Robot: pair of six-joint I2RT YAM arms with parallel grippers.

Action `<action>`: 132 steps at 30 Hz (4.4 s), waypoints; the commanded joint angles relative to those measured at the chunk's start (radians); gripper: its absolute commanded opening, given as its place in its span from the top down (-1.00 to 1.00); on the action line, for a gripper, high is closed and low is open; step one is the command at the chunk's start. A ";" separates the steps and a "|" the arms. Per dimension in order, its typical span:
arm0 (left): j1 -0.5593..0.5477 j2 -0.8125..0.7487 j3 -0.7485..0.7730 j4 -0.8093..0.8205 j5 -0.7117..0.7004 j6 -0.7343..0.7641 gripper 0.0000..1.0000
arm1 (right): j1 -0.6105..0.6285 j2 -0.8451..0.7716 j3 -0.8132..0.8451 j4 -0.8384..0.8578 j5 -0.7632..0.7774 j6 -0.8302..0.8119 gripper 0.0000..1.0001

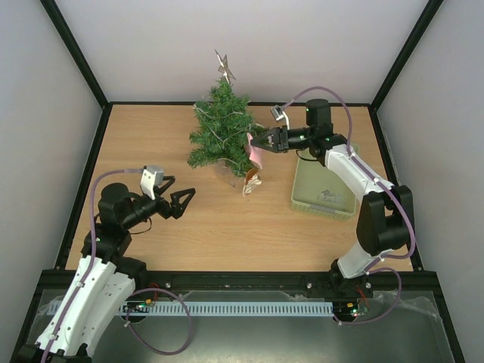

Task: Decorate the small christmas tree
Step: Hang the decoration item on the Christmas tree.

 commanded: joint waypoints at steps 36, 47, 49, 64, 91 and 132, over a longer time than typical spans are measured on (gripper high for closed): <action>-0.003 0.006 0.016 -0.011 -0.014 0.015 -0.99 | -0.043 -0.070 -0.031 -0.230 0.178 -0.180 0.29; -0.003 0.030 0.015 -0.009 -0.012 0.016 -0.99 | -0.033 -0.222 -0.156 -0.145 0.327 -0.215 0.07; -0.003 0.031 0.015 -0.009 -0.014 0.014 -0.99 | -0.012 -0.248 -0.162 -0.168 0.361 -0.297 -0.05; -0.003 0.037 0.014 -0.009 -0.026 0.014 -0.99 | 0.068 -0.280 -0.159 -0.197 0.639 -0.512 -0.02; -0.003 0.042 0.036 -0.014 -0.045 0.004 -0.99 | 0.074 -0.411 -0.147 -0.111 0.597 -0.477 0.97; -0.003 0.013 0.064 -0.041 -0.093 -0.024 -0.99 | 0.148 -0.286 -0.028 -0.136 0.639 -0.309 0.97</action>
